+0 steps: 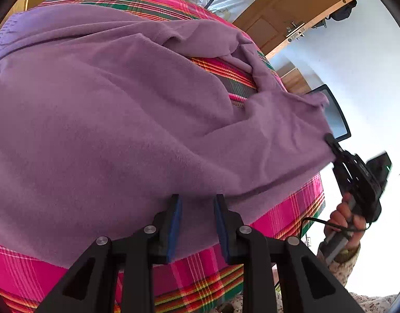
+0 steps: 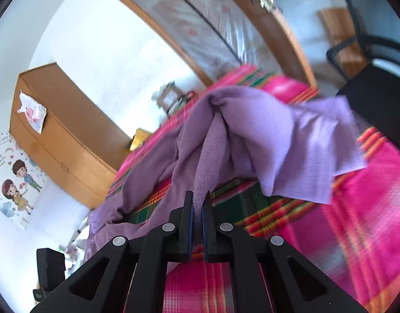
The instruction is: Fold clothes
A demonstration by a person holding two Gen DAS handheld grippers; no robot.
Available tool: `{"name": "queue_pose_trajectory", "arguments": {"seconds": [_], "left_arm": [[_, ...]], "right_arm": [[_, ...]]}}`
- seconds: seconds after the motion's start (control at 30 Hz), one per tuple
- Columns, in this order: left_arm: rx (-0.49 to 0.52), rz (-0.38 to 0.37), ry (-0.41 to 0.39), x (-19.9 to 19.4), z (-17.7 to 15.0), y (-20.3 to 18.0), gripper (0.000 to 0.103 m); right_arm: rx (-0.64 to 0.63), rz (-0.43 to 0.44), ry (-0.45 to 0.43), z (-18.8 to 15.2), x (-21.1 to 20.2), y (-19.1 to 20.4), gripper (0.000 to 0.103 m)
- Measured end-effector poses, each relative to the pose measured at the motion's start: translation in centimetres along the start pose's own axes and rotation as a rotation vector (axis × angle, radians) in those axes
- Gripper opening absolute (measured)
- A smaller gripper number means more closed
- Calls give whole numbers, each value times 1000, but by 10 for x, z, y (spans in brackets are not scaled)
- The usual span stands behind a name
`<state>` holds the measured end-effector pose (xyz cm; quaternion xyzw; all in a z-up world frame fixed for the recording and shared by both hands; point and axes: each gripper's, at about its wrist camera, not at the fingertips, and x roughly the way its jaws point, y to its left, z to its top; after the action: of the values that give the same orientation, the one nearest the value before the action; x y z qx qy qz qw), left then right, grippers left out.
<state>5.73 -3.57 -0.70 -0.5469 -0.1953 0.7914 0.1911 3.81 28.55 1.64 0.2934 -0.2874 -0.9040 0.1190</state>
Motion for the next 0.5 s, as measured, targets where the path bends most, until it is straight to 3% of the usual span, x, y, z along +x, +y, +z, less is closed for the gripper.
{"name": "queue_pose_trajectory", "arguments": {"seconds": [0.1,0.4,0.5], "left_arm": [[4,-5,4,-2,-2,1,26],[-2,-36,12,-8,-11,10,26],[-9,-43,10,-11,-15,13,26]], "right_arm": [[-29,-47,-42,-15,-25,5,5],[17,-231,42,-54,-31,-15,6],[1,-263,34,-59,-37,-14,5]]}}
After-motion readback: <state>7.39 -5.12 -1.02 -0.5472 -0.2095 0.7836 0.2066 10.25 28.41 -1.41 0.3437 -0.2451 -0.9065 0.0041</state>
